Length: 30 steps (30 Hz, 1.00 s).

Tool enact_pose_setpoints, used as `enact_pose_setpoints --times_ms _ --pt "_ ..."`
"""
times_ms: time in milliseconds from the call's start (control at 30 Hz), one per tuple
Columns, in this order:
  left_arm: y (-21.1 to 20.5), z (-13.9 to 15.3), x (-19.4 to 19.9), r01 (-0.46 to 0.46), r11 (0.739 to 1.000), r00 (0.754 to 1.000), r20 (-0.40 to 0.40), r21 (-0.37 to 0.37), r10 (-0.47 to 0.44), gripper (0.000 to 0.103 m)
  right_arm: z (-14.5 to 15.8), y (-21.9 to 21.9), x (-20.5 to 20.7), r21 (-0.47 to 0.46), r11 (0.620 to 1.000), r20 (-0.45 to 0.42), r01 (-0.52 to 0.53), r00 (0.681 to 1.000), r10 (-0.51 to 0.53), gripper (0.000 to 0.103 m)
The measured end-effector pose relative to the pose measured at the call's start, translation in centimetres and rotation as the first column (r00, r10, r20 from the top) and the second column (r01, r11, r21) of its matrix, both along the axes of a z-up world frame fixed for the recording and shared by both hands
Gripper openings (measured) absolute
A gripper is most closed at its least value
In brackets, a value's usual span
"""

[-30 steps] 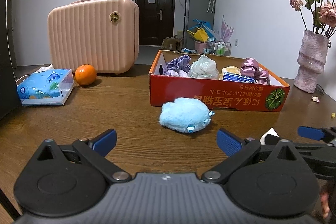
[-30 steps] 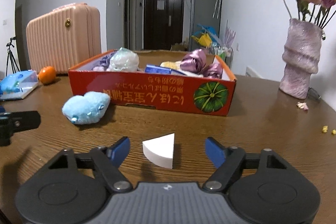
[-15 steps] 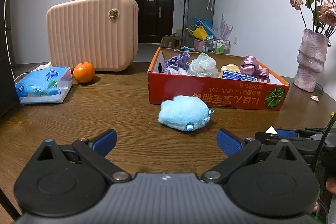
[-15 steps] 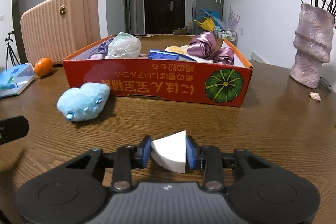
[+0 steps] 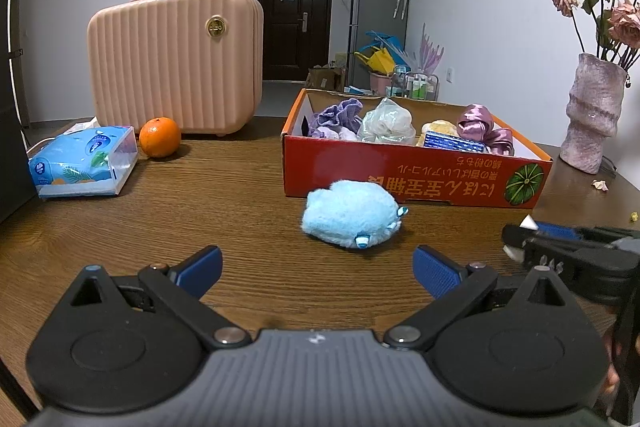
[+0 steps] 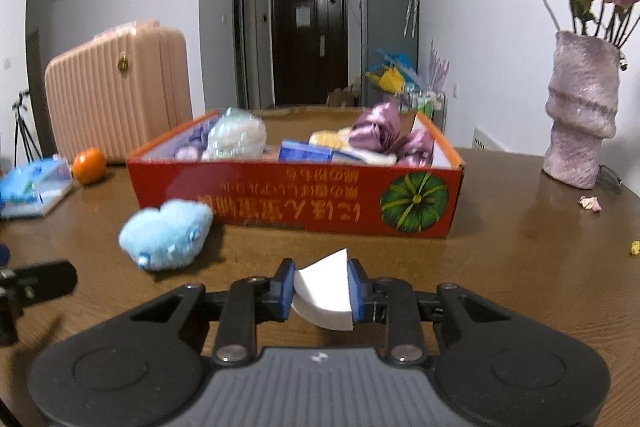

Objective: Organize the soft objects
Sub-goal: 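Lift the wedge sponge with the right gripper while the left gripper grasps the blue plush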

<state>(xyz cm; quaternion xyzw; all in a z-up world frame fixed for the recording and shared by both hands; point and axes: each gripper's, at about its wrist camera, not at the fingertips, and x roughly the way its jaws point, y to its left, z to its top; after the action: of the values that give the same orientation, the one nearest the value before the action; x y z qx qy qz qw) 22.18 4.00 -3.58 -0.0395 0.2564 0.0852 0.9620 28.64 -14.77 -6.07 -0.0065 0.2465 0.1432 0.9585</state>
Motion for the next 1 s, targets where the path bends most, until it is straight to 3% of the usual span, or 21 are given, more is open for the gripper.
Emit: enact_pose_setpoints --times_ms 533,1000 --pt "0.0 -0.2 1.3 0.018 1.000 0.999 -0.040 0.009 -0.017 0.103 1.0 -1.6 0.3 0.059 0.997 0.069 0.050 0.996 -0.054 0.027" --pt "-0.2 -0.7 6.5 0.047 0.999 0.993 -0.105 0.010 -0.046 0.103 0.8 -3.5 3.0 0.069 0.991 0.080 0.113 0.990 -0.118 0.027"
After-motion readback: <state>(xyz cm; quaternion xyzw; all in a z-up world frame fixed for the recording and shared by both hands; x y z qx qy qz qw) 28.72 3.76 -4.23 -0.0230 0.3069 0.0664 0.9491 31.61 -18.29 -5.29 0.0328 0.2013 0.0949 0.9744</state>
